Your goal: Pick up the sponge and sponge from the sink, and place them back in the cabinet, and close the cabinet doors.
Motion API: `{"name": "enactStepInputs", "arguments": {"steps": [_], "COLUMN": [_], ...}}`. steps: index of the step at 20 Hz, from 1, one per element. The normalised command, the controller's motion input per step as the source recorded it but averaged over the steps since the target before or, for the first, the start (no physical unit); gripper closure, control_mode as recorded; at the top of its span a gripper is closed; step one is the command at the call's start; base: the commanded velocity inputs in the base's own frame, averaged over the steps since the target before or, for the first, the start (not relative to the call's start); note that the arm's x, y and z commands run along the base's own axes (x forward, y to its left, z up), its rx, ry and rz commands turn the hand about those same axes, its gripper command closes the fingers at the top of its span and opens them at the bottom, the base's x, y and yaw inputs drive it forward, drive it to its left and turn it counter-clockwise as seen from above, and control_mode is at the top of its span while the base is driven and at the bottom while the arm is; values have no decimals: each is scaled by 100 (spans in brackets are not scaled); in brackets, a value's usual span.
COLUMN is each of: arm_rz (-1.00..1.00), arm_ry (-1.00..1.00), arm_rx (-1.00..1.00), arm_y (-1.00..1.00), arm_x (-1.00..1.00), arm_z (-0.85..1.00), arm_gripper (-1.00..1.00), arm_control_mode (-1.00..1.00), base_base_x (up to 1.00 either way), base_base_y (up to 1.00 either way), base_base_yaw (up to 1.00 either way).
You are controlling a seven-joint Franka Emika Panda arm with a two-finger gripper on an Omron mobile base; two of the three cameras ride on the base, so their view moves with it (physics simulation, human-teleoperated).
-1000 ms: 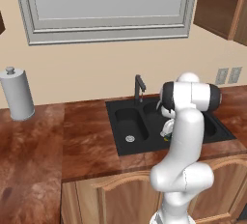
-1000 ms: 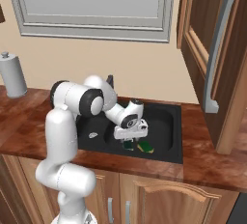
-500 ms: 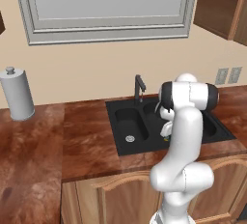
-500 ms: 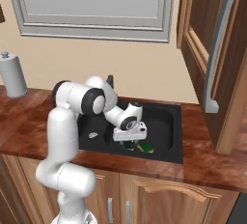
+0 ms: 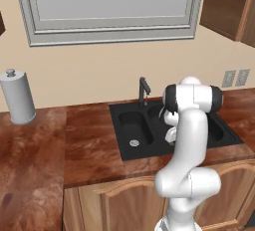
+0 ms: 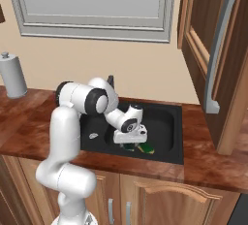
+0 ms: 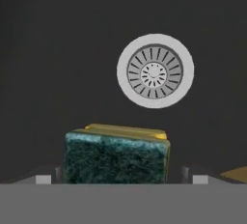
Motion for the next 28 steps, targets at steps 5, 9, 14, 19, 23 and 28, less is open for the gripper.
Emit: {"name": "enactStepInputs", "arguments": {"steps": [5, 9, 14, 19, 23, 28], "arm_rz": [-2, -1, -2, -3, -3, -2], "arm_ry": [1, 2, 0, 0, 0, 0], "arm_rx": [0, 0, 0, 0, 0, 0], "arm_y": [0, 0, 0, 0, 0, 4], "arm_x": [5, 1, -2, -5, -5, -7], "arm_z": [-17, -17, -16, -15, -4, 21], "arm_gripper": [-100, -100, 100, 100, 100, 100], "arm_control_mode": [-100, -100, -100, -100, -100, -100], "base_base_x": [0, 0, 0, 0, 0, 0], "base_base_y": [0, 0, 0, 0, 0, 0], "base_base_yaw": [0, 0, 0, 0, 0, 0]}}
